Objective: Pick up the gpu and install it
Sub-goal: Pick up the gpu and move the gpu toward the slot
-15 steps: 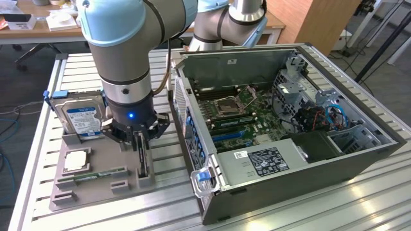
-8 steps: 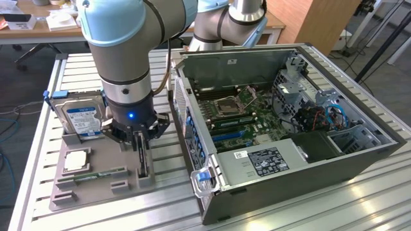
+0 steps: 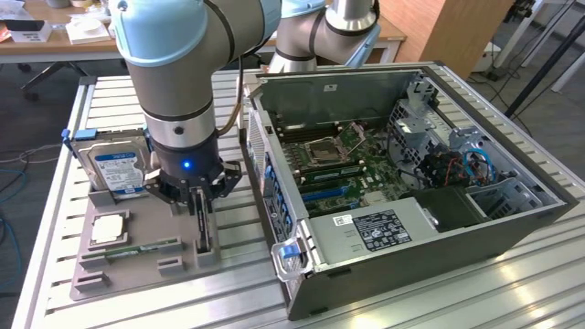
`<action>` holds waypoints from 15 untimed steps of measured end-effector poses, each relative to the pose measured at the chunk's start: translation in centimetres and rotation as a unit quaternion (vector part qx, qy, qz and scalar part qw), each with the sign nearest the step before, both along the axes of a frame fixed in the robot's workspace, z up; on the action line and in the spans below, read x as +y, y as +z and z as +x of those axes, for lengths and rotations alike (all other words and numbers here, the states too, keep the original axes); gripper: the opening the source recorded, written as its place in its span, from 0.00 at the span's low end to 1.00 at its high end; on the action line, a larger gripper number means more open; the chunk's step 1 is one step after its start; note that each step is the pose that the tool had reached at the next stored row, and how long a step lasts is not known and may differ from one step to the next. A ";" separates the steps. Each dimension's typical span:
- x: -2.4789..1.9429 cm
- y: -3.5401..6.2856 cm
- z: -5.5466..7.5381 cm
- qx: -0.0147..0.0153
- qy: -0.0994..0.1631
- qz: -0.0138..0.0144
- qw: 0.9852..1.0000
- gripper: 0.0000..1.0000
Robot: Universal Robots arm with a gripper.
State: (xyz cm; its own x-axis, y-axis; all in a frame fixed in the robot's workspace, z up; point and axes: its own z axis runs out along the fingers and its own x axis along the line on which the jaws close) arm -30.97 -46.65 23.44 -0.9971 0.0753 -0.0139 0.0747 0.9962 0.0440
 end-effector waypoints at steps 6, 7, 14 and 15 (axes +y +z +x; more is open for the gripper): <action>0.00 0.00 0.0 0.000 0.000 0.000 1.000 0.35; 0.00 0.00 0.0 0.000 0.000 0.000 1.000 0.35; 0.00 0.00 0.0 0.000 0.000 0.000 1.000 0.26; 0.00 0.00 0.0 0.000 0.000 0.000 1.000 0.26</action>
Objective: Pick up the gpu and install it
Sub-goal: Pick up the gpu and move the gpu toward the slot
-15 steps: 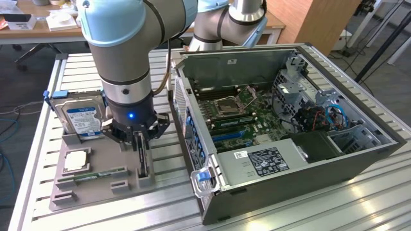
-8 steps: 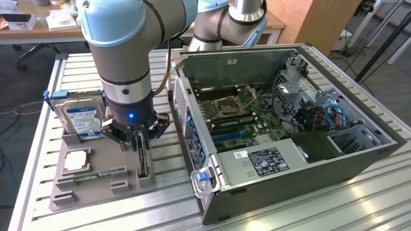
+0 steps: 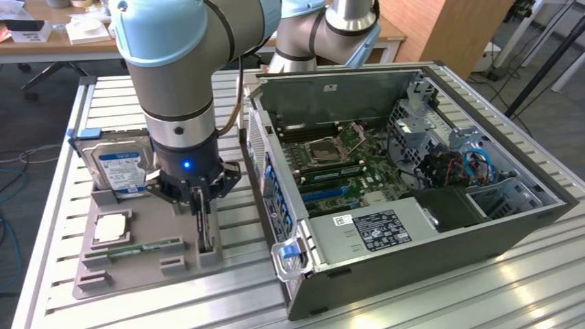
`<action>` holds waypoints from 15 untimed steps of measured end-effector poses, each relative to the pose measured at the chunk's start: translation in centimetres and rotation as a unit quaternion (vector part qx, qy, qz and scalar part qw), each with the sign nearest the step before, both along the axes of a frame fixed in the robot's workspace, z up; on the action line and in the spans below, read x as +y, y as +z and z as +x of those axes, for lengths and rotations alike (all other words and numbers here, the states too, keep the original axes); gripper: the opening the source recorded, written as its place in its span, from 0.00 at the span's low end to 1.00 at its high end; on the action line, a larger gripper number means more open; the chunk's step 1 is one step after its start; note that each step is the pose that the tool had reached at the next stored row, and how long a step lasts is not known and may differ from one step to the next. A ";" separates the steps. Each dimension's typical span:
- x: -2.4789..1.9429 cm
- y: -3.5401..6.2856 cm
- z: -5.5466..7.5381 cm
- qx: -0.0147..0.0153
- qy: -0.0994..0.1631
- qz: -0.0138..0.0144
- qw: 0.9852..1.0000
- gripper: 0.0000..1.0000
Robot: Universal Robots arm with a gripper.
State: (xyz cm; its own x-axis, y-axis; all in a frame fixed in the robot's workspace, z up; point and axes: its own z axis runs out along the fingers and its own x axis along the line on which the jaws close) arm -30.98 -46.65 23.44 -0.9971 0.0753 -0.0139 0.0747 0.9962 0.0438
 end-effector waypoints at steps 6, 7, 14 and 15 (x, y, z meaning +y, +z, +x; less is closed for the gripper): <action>0.00 0.00 0.0 0.000 0.000 0.000 1.000 0.26; 0.00 0.00 0.0 0.000 0.000 0.000 1.000 0.26; 0.00 -0.02 0.0 0.000 0.008 0.000 1.000 0.26; 0.00 -0.02 0.0 0.000 0.008 0.000 1.000 0.26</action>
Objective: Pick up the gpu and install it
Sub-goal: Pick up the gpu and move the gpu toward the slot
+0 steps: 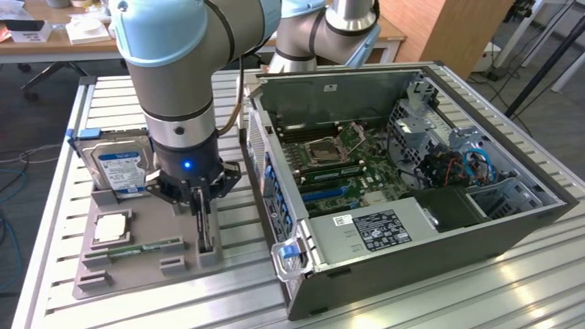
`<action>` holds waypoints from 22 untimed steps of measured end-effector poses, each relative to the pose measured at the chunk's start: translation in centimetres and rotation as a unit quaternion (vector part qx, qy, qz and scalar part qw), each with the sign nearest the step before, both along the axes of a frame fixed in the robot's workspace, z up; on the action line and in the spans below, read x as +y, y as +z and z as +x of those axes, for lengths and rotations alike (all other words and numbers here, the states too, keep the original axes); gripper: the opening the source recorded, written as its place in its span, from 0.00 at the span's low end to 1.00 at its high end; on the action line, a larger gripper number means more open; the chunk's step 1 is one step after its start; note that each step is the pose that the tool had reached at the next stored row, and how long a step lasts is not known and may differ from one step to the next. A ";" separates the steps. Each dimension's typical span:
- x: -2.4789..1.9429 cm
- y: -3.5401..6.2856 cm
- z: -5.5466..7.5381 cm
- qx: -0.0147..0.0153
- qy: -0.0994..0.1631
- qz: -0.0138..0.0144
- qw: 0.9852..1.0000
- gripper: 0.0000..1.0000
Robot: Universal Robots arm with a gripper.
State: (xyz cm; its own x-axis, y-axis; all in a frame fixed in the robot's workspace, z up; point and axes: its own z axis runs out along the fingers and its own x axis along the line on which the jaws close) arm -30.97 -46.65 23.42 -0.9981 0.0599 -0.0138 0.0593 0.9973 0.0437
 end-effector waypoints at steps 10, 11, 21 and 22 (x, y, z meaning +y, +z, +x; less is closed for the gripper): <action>0.01 0.02 0.0 0.000 0.007 0.000 1.000 0.26; 0.01 0.11 0.0 0.000 0.007 0.000 1.000 0.26; 0.00 2.34 0.0 -0.003 0.008 0.000 1.000 0.26; 0.00 2.73 0.0 -0.003 0.008 0.000 1.000 0.26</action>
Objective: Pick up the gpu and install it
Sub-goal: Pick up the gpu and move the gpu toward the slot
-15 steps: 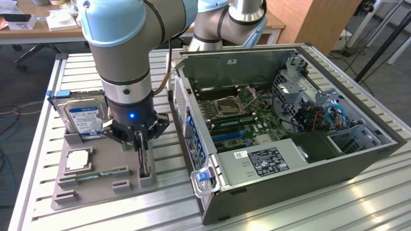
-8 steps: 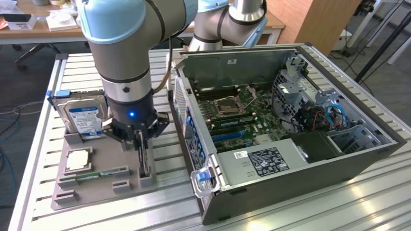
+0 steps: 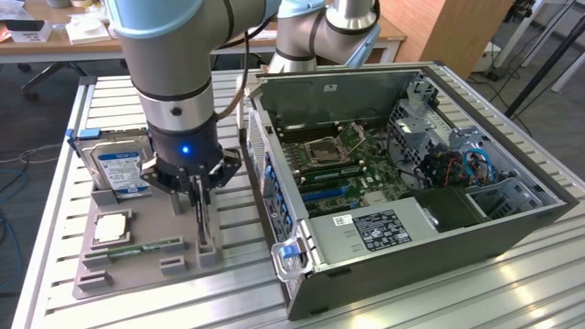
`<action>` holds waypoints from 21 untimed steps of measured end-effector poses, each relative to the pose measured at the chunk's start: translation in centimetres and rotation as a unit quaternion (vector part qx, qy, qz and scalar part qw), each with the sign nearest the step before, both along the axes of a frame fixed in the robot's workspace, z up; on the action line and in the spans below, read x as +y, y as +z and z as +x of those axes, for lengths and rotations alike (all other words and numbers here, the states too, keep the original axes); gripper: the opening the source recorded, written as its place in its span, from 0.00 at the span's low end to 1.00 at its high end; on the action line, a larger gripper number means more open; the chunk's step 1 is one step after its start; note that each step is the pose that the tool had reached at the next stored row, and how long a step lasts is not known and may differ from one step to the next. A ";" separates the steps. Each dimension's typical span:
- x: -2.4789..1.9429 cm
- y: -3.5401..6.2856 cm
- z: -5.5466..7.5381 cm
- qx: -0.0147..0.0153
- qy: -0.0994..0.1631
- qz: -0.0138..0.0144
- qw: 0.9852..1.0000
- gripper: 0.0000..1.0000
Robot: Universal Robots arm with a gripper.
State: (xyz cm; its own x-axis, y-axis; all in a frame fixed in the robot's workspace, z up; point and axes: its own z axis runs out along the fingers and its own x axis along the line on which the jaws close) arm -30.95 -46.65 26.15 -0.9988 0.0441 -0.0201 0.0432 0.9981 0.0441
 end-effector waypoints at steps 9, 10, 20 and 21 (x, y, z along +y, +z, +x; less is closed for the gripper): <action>0.00 4.07 0.0 -0.001 0.000 0.000 1.000 0.26; 0.00 4.51 0.0 -0.001 0.000 0.000 1.000 0.26; 0.00 9.04 0.0 -0.001 0.000 0.000 1.000 0.26; 0.00 9.53 0.0 -0.001 0.000 0.000 1.000 0.26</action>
